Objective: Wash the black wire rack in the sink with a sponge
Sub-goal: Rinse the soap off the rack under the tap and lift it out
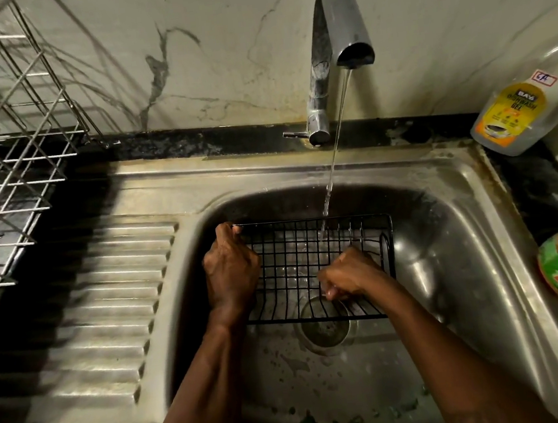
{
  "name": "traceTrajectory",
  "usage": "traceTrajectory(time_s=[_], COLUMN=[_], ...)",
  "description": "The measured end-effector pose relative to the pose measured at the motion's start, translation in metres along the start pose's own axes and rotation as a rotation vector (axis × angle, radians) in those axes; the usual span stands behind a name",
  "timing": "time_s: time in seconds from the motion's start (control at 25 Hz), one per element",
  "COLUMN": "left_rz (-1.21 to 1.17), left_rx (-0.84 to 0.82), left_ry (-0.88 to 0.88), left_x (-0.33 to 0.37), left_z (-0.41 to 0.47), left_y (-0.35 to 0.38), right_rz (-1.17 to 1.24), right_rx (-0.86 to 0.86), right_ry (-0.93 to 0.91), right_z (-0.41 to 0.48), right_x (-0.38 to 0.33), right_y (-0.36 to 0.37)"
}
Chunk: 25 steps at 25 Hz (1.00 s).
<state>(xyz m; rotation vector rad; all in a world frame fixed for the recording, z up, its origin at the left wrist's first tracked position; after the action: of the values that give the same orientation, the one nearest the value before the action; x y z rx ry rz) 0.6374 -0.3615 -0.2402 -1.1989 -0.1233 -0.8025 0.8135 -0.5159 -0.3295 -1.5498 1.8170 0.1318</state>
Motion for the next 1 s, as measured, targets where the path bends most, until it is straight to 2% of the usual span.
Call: traceTrajectory(time_s=[0.08,0.2,0.28,0.36,0.4,0.48,0.56,0.64,0.76,0.88,1.0], left_rz=[0.01,0.005,0.011,0.028,0.026,0.007,-0.002,0.018,0.019,0.029,0.123], left_rx=[0.003,0.006,0.008,0.001,-0.012,-0.067,-0.155,-0.217,-0.262,-0.388,-0.457], left_ry=[-0.021,-0.023,-0.003,-0.02,-0.035,-0.065,-0.126,-0.181,-0.185,-0.118,-0.076], left_x=[-0.001,0.0,0.003,0.0,-0.002,-0.005,-0.01,-0.012,-0.004,0.007,0.01], left_z=[0.001,0.0,-0.001,0.002,0.002,0.0,-0.001,-0.003,-0.006,-0.014,-0.018], left_y=[-0.001,-0.001,-0.002,0.002,0.005,0.009,0.016,0.02,0.025,0.035,0.036], right_rz=[0.08,0.603,0.815,0.656,0.423,-0.072,-0.172,-0.182,-0.407,-0.614,-0.698], right_rx=[0.022,0.206,0.274,0.248,0.243,0.384,0.534,0.647,0.649,0.486,0.475], right_ry=[-0.086,-0.362,-0.423,-0.386,-0.39,-0.613,-0.939,-1.101,-1.049,-0.964,-0.872], right_z=[0.002,0.003,0.006,0.005,0.002,-0.013,-0.034,-0.046,-0.039,-0.025,-0.022], right_x=[-0.007,-0.032,-0.038,-0.032,-0.029,-0.035,-0.054,-0.073,-0.087,-0.086,-0.074], right_y=[-0.005,-0.024,-0.028,-0.017,-0.013,-0.01,-0.009,-0.009,0.006,0.035,0.002])
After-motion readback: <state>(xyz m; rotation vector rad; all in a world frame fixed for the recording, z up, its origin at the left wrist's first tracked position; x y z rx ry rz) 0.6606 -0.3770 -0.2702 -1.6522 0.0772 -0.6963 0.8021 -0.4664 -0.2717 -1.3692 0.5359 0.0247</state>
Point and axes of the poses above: each hand's wrist, its own z-axis towards the middle knuckle, its own y-axis out of the palm, x = y × z, the point moved 7 cm from there along z, towards the middle knuckle, and after that the axes turned 10 degrees about z, right-handed, at the moved point
